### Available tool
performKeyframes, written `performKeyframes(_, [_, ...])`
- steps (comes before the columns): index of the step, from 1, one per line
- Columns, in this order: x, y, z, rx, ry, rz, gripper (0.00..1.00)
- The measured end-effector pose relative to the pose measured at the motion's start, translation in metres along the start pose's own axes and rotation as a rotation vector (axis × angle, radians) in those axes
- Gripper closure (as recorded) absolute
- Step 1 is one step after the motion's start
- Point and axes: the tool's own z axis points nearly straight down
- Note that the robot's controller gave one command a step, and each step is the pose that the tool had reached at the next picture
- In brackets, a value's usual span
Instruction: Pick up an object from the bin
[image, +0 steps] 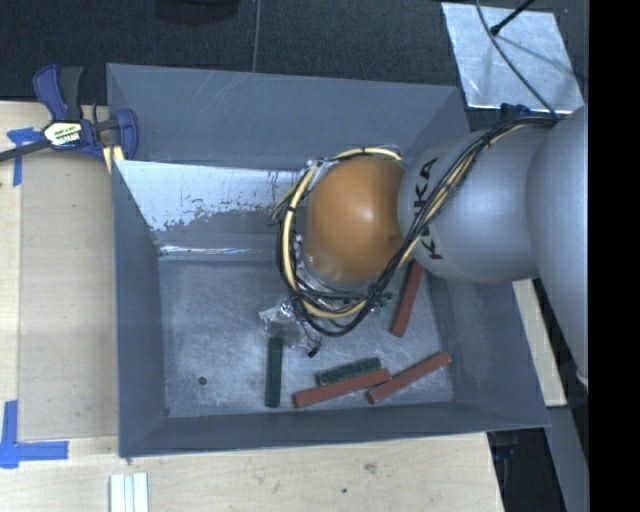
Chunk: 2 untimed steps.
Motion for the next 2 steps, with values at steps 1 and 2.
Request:
performKeyframes(1, [0.0204,0.0130,-0.1418,0.006,-0.004,-0.032,1.00])
performKeyframes(2, [0.0213,0.0140,-0.1371,0.000,0.002,-0.031,0.00])
